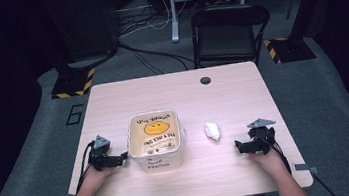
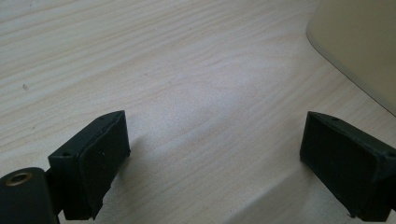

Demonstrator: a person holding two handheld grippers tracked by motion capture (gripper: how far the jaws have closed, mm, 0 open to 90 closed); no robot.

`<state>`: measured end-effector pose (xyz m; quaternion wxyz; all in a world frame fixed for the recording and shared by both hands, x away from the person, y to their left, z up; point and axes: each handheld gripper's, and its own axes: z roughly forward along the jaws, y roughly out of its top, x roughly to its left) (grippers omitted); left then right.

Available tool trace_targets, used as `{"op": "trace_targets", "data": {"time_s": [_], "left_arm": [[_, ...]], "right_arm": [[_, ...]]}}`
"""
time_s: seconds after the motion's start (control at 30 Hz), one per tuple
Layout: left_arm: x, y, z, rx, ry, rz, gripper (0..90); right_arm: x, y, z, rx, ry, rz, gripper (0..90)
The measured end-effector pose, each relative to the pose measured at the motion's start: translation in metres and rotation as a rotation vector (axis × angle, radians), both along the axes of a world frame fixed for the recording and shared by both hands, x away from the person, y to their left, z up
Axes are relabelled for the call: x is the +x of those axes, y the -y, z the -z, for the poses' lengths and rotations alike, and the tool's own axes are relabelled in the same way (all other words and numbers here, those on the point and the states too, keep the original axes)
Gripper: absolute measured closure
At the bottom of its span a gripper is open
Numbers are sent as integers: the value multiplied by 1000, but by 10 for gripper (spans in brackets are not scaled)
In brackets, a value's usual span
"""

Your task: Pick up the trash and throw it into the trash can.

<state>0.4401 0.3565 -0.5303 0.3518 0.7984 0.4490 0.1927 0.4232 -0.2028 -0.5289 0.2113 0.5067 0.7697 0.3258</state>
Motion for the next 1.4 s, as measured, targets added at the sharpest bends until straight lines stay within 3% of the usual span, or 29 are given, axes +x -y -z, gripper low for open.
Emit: {"op": "trace_targets", "data": {"time_s": [0.93, 1.1, 1.27, 1.4], "left_arm": [[0, 0, 0, -1, -3, -5, 80], [0, 0, 0, -1, -3, -5, 80], [0, 0, 0, -1, -4, -5, 80], [0, 1, 0, -2, -4, -5, 80]], "right_arm": [[-2, 0, -1, 4, -4, 7, 18], [-3, 2, -3, 2, -4, 2, 97], [-5, 1, -10, -9, -28, -26, 305], [-8, -2, -15, -20, -26, -50, 350]]}}
